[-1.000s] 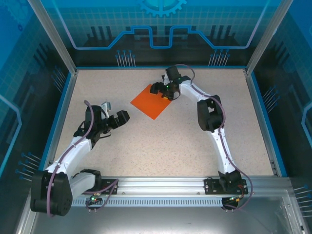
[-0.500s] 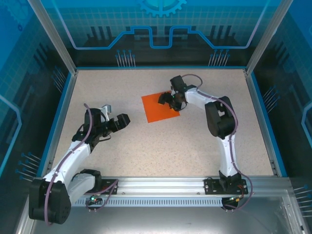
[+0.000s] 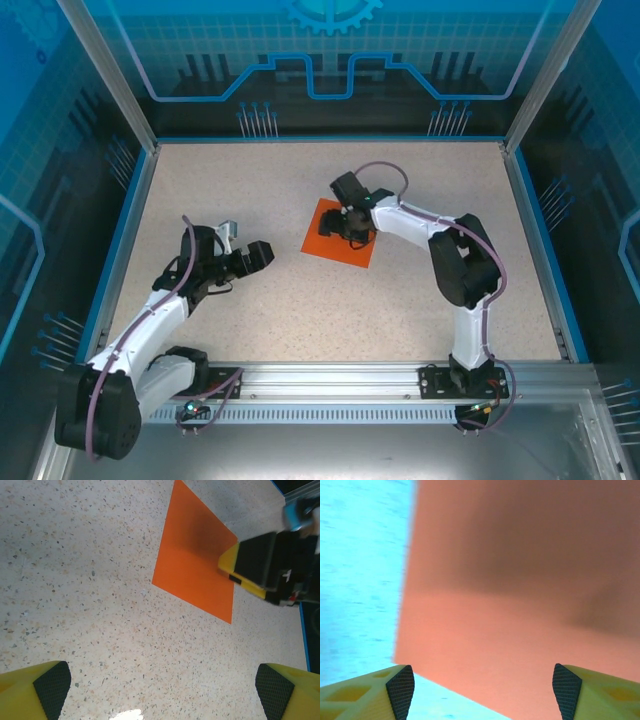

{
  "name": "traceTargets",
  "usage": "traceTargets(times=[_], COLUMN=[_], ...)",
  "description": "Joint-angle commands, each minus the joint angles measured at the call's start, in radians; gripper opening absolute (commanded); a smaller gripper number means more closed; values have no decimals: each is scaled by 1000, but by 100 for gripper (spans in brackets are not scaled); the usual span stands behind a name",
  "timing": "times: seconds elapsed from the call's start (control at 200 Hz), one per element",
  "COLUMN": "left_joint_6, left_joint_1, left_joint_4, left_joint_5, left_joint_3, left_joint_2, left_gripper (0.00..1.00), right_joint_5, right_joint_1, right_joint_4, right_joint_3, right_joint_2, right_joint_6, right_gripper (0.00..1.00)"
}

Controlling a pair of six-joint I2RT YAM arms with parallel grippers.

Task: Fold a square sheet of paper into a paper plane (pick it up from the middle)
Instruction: Move the square sheet of paper to the center of the table.

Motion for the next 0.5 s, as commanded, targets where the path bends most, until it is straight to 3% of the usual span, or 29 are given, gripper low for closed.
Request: traceTargets(times=[0.0, 0.25, 0.495], left_joint_6=[4, 16, 9], left_joint_1=[-9, -9, -31], left_joint_4=[-45, -93, -143], left_joint_5=[9, -3, -26], left_joint_3=[14, 11, 39], left_joint_2=[4, -19, -21], left_gripper=[98, 99, 98], right_joint_5=[20, -44, -46], right_joint_1=[40, 61, 68], right_joint_4=[-77, -72, -81], right_joint_3=[103, 145, 64], right_joint_2=[73, 156, 151], right_joint_6=[-46, -42, -39], right_gripper=[76, 76, 76])
